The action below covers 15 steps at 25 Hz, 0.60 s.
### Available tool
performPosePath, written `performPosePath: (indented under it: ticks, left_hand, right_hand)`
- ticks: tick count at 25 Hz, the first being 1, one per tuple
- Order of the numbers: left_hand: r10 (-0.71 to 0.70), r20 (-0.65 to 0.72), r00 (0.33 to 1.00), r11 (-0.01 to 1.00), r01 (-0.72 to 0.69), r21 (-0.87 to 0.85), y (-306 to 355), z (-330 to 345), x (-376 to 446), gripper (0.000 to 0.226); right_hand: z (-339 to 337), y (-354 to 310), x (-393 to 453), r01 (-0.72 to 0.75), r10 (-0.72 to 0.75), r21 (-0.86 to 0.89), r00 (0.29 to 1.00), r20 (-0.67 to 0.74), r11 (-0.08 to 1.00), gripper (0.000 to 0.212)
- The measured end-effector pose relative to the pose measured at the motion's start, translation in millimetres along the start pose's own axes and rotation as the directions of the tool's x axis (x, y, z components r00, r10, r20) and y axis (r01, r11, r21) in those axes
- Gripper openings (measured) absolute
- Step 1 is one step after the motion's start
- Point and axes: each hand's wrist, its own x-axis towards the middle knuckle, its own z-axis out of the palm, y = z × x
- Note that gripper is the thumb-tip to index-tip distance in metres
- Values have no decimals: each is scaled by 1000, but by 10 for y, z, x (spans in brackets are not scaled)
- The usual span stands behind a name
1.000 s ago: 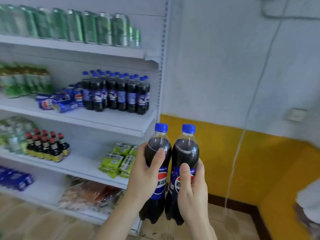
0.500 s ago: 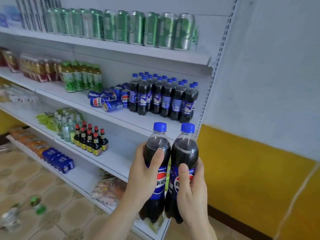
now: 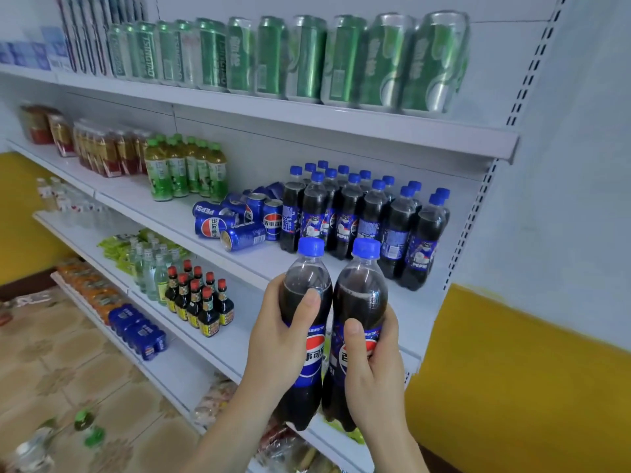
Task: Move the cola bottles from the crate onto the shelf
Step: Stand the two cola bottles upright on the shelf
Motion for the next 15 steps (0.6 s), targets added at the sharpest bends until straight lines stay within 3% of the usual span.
performPosePath:
  ticks: [5, 8, 15]
  left_hand:
    - [43, -3, 999, 999, -43, -12, -86, -58, 591, 32]
    - [60, 40, 997, 998, -59, -28, -223, -76, 1015, 41]
    - [114, 264, 958, 989, -86, -116, -459, -118, 2060, 40]
  right_hand:
    - [286, 120, 506, 26, -26, -23, 1000, -3, 999, 65]
    - [480, 202, 799, 28, -31, -51, 998, -53, 998, 65]
    - [1019, 367, 1463, 24, -51, -99, 958, -282, 995, 69]
